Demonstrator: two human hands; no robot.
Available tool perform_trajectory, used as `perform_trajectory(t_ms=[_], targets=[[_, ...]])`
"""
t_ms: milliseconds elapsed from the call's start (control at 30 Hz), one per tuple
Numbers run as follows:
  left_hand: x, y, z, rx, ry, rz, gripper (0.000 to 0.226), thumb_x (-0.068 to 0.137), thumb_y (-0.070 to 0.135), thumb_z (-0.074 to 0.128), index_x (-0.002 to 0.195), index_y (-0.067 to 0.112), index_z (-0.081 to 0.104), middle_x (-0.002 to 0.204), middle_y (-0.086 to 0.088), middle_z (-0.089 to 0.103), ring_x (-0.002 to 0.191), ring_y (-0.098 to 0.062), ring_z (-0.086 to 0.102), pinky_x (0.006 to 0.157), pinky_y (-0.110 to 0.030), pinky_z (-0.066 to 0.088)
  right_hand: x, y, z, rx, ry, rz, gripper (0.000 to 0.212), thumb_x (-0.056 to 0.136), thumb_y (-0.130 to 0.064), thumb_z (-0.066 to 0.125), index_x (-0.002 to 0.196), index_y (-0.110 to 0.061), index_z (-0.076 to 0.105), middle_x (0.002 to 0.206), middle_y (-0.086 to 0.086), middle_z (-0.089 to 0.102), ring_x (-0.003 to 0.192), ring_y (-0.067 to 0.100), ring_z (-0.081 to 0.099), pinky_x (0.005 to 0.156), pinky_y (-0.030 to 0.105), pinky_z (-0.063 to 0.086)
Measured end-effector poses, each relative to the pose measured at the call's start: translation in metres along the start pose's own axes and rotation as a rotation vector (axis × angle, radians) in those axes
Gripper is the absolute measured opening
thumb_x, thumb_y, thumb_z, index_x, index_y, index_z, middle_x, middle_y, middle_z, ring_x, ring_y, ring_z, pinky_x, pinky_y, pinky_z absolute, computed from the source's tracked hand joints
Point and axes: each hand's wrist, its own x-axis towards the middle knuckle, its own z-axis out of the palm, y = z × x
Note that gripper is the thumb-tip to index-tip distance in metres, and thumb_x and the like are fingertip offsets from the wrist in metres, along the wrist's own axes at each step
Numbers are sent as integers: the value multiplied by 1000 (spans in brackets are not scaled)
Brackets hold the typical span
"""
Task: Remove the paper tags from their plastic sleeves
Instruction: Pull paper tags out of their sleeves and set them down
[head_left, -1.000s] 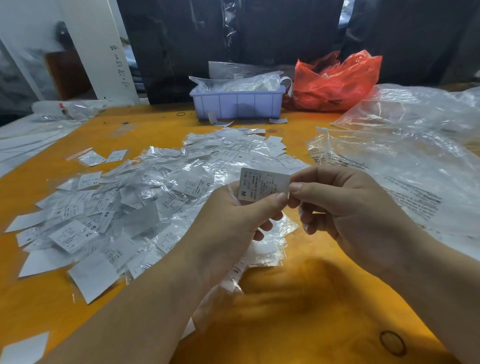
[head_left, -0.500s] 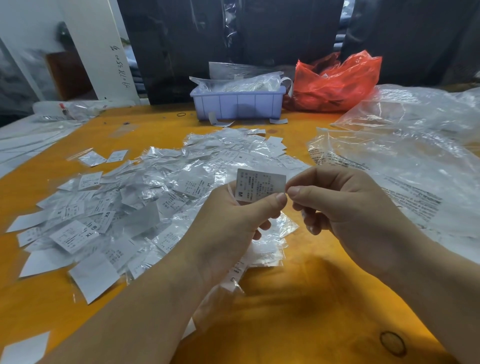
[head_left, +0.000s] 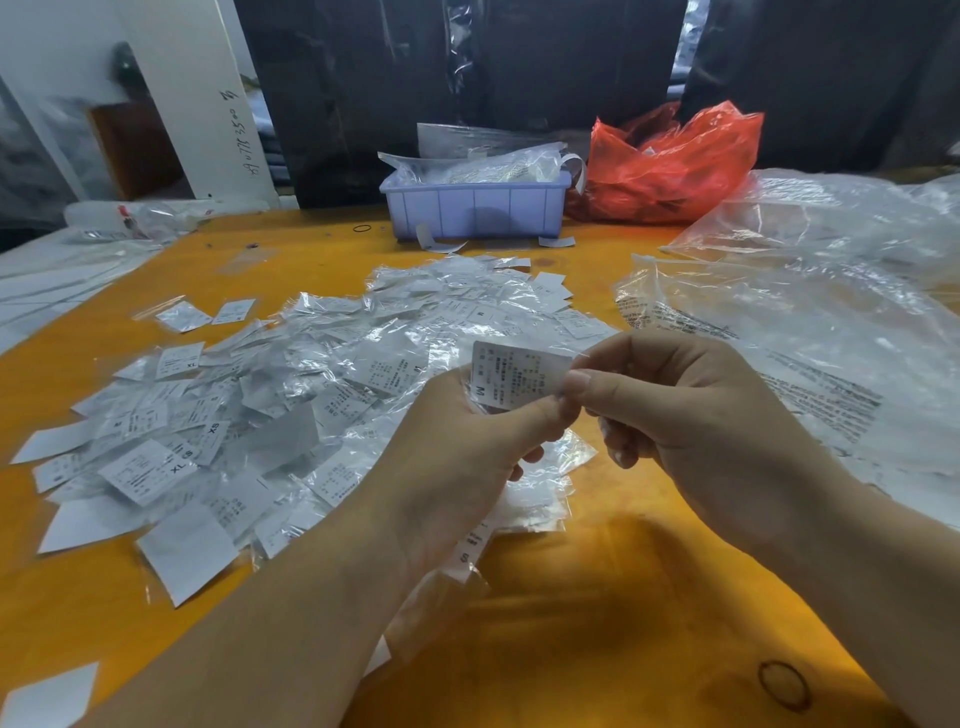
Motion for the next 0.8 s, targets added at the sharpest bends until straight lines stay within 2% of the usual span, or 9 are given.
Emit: perform_trajectory(t_ms=[133, 233, 367, 467, 633, 800], targets=[[-1, 1, 0, 1, -18, 15, 14, 78, 34, 72, 81, 21, 69, 64, 9, 66, 55, 1, 57, 52, -14, 46, 1, 0, 0, 77, -11, 40, 22, 65, -27, 72, 78, -9, 76, 59, 5, 58, 52, 14, 49, 46, 24, 42], [0, 1, 0, -26, -14, 26, 20, 73, 40, 72, 82, 22, 70, 66, 8, 66, 57, -1, 57, 52, -15, 46, 1, 0, 0, 131, 3, 70, 22, 64, -24, 72, 78, -7, 75, 60, 8, 56, 52, 16, 47, 45, 23, 41], [2, -1, -1, -86, -4, 15, 27, 73, 38, 80, 92, 22, 72, 70, 8, 66, 62, -5, 58, 55, -18, 47, 3, 2, -4, 124, 92, 93, 5, 79, -15, 70, 77, -11, 73, 59, 4, 55, 52, 14, 48, 47, 24, 43], [3, -2, -2, -113, 14, 23, 25, 74, 33, 66, 96, 22, 72, 69, 8, 65, 62, -5, 58, 56, -19, 49, 5, 4, -6, 119, 147, 105, 12, 85, -13, 68, 74, -13, 72, 60, 3, 58, 52, 13, 48, 48, 24, 44], [3, -3, -2, -98, 4, 36, 8, 87, 20, 70, 94, 19, 72, 69, 8, 65, 62, -5, 58, 57, -20, 49, 4, 4, -4, 150, 80, 108, 7, 68, -23, 74, 65, -18, 69, 58, 3, 55, 52, 13, 47, 47, 24, 43], [3, -4, -2, -119, 13, 27, 17, 74, 31, 66, 87, 23, 72, 69, 6, 66, 63, -7, 59, 56, -21, 49, 5, 5, -6, 143, 39, 138, 20, 65, -26, 70, 79, -12, 77, 61, 3, 56, 54, 13, 50, 48, 23, 44]])
